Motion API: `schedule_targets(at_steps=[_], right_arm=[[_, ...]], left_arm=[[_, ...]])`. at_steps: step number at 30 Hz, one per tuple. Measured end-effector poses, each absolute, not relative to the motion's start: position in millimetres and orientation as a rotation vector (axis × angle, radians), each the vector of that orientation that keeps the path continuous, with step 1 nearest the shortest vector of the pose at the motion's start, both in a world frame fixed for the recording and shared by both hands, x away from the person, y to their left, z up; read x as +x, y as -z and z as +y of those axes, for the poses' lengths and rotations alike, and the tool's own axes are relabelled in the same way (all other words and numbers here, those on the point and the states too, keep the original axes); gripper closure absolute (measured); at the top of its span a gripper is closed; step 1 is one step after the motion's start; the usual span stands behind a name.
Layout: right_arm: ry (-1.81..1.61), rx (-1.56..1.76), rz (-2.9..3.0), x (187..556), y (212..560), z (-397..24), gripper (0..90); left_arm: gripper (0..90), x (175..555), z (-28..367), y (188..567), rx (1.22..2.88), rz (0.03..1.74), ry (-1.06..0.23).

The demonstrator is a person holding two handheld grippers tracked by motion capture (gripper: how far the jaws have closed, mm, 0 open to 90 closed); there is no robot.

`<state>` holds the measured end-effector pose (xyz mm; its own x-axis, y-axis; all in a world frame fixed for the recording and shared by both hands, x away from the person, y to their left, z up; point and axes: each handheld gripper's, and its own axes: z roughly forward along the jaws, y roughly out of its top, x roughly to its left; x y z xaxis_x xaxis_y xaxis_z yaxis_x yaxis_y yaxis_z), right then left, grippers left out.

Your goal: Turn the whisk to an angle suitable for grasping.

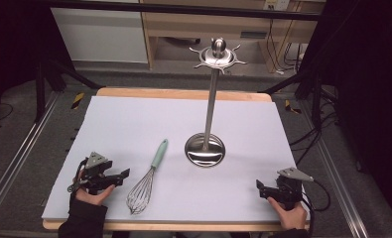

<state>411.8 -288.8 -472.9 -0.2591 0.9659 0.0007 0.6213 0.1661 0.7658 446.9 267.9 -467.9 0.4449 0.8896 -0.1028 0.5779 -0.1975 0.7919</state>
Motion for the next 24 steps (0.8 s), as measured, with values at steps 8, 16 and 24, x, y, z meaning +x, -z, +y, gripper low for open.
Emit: schedule_targets(at_steps=[8, 16, 24], right_arm=[[-0.907, 1.515, 1.946, 411, 473, -288, 8.7], [-0.907, 1.514, 1.954, 410, 472, -287, 8.7], [-0.915, 1.517, 1.95, 410, 472, -288, 8.7]], left_arm=[[25.4, 443, 265, 460, 1.873, 1.221, -0.477], [26.4, 441, 259, 453, 1.872, 1.196, -0.468], [27.7, 440, 253, 444, 1.872, 1.175, -0.466]])
